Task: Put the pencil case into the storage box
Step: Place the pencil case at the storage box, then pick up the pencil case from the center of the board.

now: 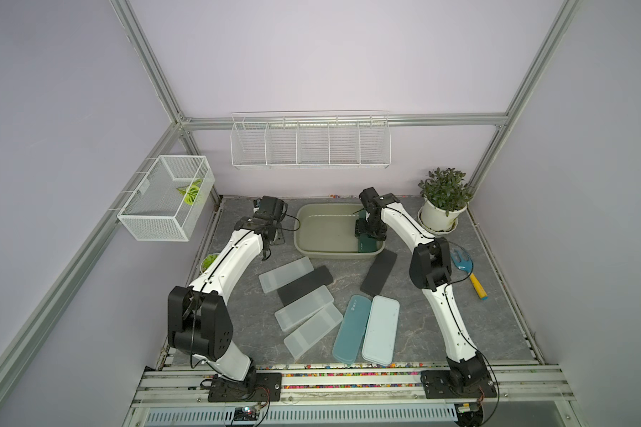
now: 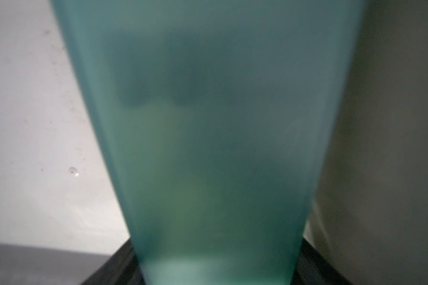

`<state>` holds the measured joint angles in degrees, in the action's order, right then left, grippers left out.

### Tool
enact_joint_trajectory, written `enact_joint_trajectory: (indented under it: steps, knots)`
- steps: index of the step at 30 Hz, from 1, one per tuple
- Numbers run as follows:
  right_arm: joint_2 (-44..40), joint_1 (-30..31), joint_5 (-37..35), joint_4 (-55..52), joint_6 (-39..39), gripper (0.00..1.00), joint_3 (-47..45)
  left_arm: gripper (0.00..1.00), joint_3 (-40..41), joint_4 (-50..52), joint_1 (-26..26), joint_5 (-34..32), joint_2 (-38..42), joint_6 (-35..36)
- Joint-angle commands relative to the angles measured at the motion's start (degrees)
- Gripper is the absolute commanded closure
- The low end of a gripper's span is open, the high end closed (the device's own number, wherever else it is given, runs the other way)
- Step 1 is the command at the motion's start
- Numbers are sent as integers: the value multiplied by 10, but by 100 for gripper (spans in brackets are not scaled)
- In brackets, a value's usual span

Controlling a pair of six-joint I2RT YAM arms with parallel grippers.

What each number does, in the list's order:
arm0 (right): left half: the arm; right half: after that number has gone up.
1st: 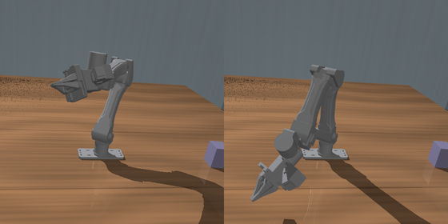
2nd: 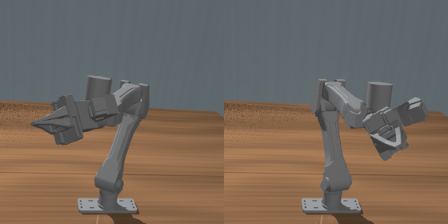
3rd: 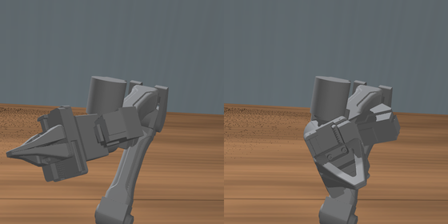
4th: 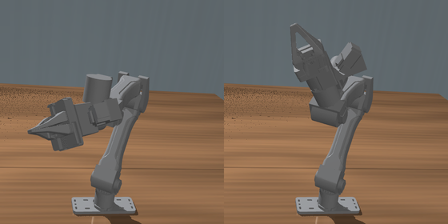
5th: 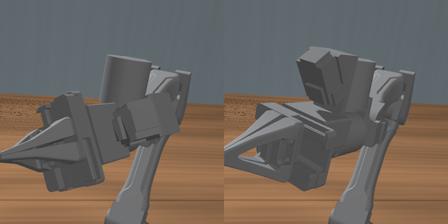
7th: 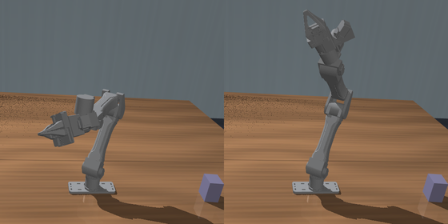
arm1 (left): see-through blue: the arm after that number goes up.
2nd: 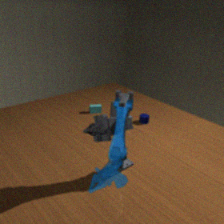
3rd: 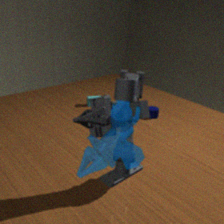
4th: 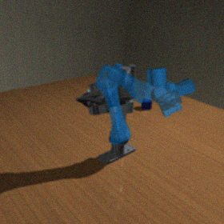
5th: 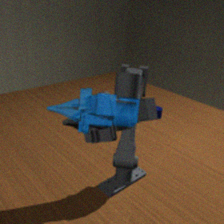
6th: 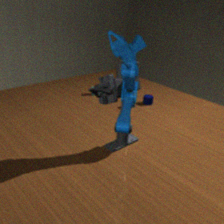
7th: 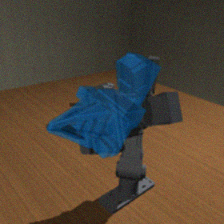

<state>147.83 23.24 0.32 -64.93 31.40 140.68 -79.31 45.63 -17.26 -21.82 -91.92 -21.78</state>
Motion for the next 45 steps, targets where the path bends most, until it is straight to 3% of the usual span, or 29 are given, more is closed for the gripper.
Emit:
enact_joint_trajectory:
  steps: [1, 6, 10, 14, 21, 27, 32, 36, 45]
  knots:
    - [-39, 6, -16, -17, -8, 1, 10, 29, 7, 13, 2, -4, 9, 8]
    - [-108, 12, -23, -12, -23, 1, 7, 29, 17, 14, -2, 2, 19, 24]
    - [-195, 12, -24, 14, -40, 1, -41, 30, 36, 8, -34, 23, 22, 76]
    - [-310, 11, -52, 65, -54, 2, -186, 32, 60, 12, -94, 64, 12, 119]
    - [-469, 0, -96, 86, -56, 2, -435, 35, 82, 49, -192, 169, -4, 116]
    - [-594, -38, -107, 105, 33, 2, -632, 33, 35, 81, -295, 222, -41, 32]
    - [-674, -67, -98, 106, 70, 2, -721, 33, 17, 80, -370, 228, -89, -40]
    - [-718, -85, -77, 100, 85, 2, -763, 31, -1, 57, -396, 219, -122, -72]
    - [-779, -99, -66, 91, 99, 2, -806, 23, -166, 43, -399, 186, -223, 9]
